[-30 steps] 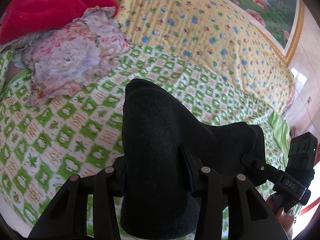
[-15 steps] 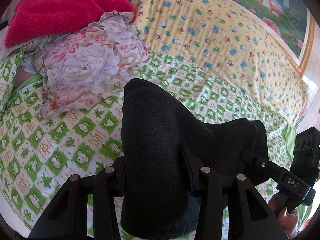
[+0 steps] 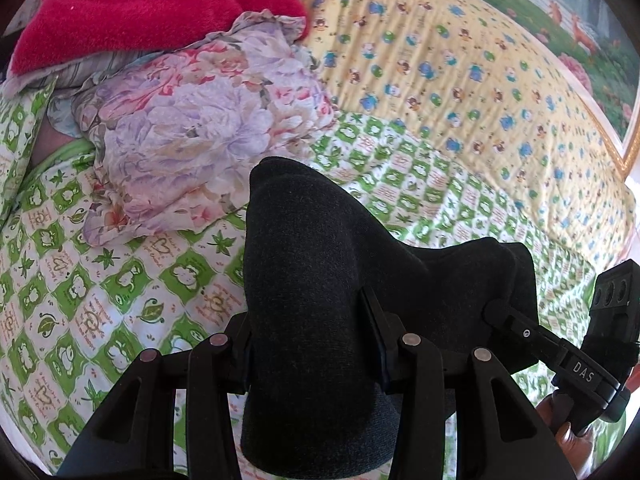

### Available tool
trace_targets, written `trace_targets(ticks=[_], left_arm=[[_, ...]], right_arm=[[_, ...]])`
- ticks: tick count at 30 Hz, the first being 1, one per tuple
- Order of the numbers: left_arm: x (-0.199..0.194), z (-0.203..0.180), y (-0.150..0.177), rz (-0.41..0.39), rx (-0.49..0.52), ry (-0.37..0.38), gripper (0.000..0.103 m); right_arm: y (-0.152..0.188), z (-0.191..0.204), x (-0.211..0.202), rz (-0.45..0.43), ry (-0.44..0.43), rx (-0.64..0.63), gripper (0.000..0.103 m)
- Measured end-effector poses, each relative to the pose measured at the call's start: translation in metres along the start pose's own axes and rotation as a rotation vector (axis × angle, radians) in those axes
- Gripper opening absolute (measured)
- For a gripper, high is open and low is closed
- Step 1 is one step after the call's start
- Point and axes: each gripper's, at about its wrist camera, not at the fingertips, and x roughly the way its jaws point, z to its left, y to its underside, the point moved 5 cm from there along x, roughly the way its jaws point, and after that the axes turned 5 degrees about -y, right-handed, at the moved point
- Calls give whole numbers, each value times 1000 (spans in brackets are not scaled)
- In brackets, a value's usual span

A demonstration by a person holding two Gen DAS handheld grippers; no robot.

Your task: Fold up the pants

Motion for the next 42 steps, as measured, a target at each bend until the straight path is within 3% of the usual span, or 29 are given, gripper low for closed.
trace_targets(ticks=[6,9,18,20,29,34,42], left_arm=[[17,11,3,25,-16,-15,44],[25,16,8,42,-21,-22,44],[36,26,23,54,-29,-46,60],[33,25,24,49,-20,-49,67],[9,23,29,29,-9,-43,80],[-3,23,37,29,-9,-40,81],[-27,18,49,11,35,-43,81]], right_arm=[[-1,-5,23,35,19,-24,55],[3,-14,30,52,49,-13,62],[12,-40,31,56,62,5,77],[12,-42,30,54,56,15,80],[9,-23,11,18,23,34,92],[11,-6,-9,-30,29,-31,100],[27,17,-28,-42,39,-129,101]])
